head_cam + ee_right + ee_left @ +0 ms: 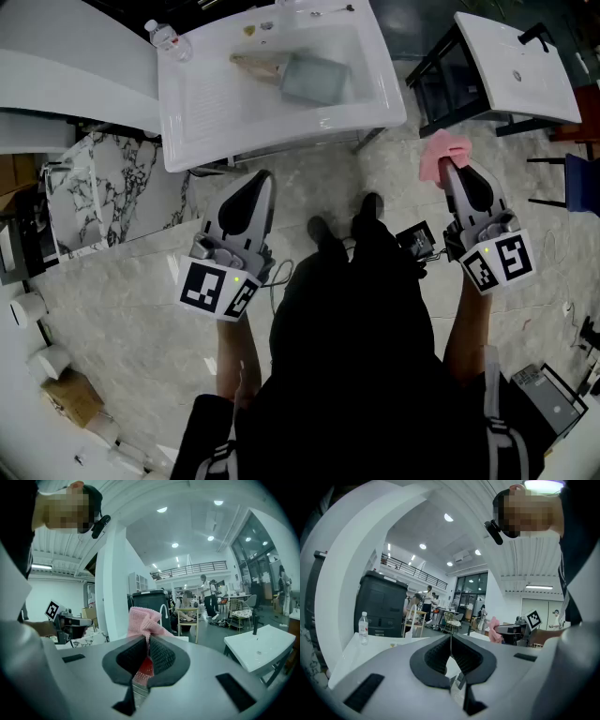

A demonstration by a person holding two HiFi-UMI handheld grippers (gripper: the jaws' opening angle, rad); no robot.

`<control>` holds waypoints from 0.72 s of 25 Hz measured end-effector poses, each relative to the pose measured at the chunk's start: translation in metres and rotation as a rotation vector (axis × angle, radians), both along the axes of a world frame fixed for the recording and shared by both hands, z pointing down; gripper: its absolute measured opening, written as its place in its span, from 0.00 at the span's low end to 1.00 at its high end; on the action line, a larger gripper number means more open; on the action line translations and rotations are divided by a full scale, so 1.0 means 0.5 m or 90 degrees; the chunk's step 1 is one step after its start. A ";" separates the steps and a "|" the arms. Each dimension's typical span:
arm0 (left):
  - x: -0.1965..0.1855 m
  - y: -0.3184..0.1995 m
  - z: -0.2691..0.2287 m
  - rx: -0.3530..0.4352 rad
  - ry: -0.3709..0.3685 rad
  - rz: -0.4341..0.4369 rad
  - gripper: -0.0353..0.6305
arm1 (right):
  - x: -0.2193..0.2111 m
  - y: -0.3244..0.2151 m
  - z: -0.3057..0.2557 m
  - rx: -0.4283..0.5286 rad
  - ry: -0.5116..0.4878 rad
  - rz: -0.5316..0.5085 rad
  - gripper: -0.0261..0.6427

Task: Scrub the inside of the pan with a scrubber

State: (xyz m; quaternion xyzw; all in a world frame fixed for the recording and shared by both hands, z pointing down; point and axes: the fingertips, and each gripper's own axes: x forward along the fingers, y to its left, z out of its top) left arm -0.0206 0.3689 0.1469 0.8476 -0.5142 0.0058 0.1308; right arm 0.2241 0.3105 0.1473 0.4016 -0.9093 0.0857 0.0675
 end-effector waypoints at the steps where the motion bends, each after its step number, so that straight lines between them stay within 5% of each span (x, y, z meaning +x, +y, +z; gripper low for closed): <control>1: 0.001 0.001 0.000 0.001 -0.001 0.001 0.11 | -0.002 0.001 -0.001 0.002 0.001 -0.001 0.09; 8: -0.002 0.030 0.016 -0.010 0.004 0.012 0.11 | -0.017 0.024 -0.008 -0.004 -0.045 -0.004 0.09; 18: 0.006 -0.042 0.043 -0.027 0.021 0.005 0.11 | -0.038 -0.049 0.020 -0.025 -0.011 -0.040 0.10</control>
